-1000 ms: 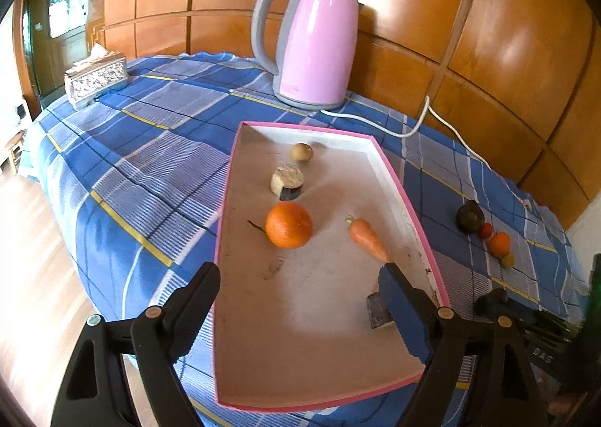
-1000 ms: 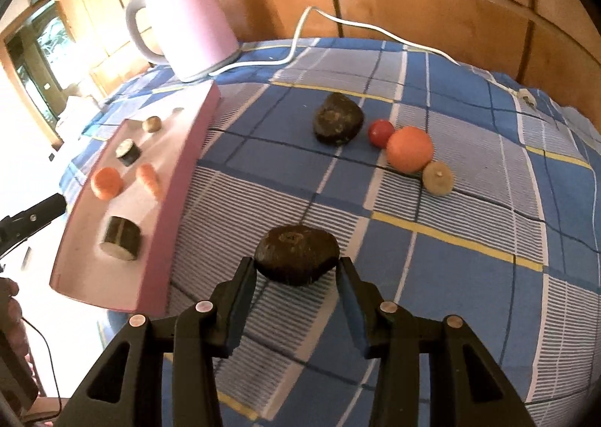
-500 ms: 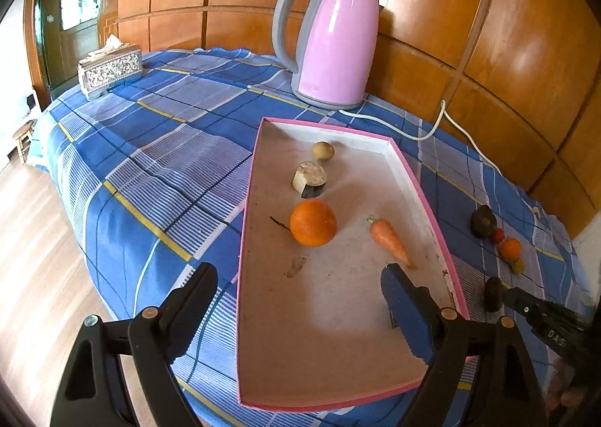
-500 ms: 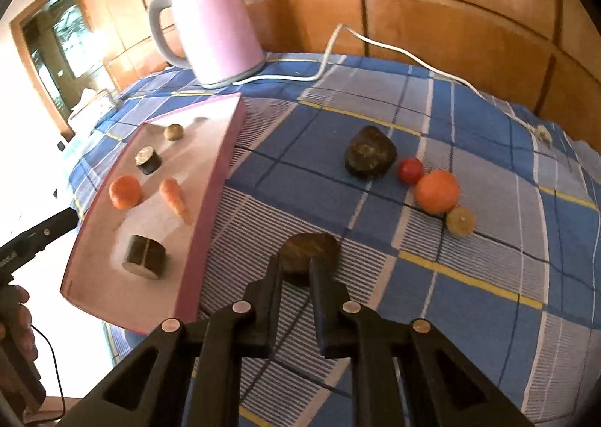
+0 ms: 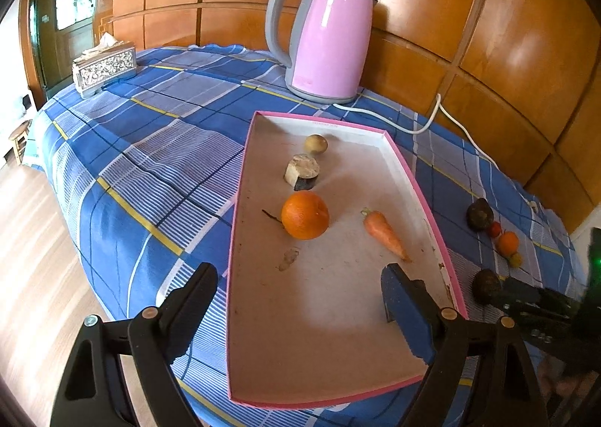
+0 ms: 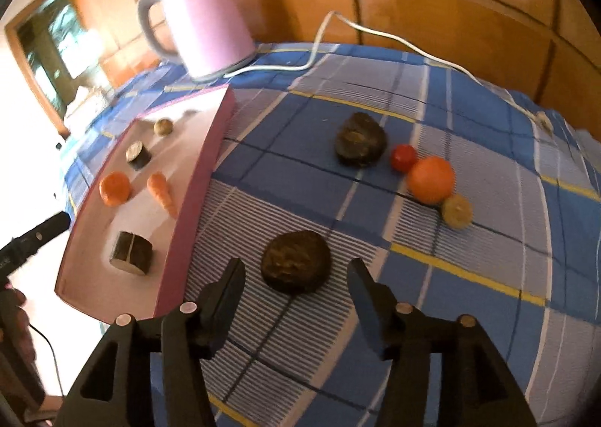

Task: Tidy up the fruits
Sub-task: 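Reach the right tool to the dark brown lump and close on it, then carry the dark brown lump with the right tool into the tray and release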

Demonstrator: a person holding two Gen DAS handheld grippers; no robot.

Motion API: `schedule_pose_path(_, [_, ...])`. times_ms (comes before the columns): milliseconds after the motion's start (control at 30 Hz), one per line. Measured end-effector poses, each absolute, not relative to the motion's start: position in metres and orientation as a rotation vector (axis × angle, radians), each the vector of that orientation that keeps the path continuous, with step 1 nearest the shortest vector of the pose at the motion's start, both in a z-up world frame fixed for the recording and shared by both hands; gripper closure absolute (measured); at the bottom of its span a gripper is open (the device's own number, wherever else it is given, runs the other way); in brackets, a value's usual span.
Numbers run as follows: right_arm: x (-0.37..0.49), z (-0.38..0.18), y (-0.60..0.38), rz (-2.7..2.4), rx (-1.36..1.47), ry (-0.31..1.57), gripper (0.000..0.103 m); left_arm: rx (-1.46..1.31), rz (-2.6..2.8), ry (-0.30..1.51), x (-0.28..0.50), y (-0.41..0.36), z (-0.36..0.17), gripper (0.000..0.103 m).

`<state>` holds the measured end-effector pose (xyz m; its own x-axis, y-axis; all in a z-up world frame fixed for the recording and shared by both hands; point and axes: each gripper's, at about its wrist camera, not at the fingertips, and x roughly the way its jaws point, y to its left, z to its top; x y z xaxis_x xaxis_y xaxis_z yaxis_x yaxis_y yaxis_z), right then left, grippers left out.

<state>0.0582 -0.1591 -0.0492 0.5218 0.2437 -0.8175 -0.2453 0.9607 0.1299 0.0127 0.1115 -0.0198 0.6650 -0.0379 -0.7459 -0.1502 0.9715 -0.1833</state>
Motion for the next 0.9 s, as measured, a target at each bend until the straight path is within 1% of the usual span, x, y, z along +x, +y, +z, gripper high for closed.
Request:
schedule_pose_path(133, [0.065, -0.059, -0.142, 0.297, -0.111, 1.005, 0.046, -0.220, 0.057, 0.844, 0.012, 0.107, -0.021, 0.014])
schedule_pose_path(167, [0.065, -0.060, -0.140, 0.288, -0.131, 1.007, 0.055, -0.220, 0.057, 0.845, 0.012, 0.107, -0.022, 0.014])
schedule_pose_path(200, [0.065, -0.062, -0.139, 0.269, -0.156, 1.003, 0.057, -0.218, 0.058, 0.845, 0.013, 0.107, -0.022, 0.014])
schedule_pose_path(533, [0.058, -0.052, -0.154, 0.257, -0.075, 0.979, 0.057, -0.222, 0.066, 0.848, 0.014, 0.110, -0.024, 0.014])
schedule_pose_path(900, [0.071, -0.025, -0.116, 0.403, -0.071, 0.942, 0.057, -0.221, 0.066, 0.843, 0.014, 0.111, -0.022, 0.014])
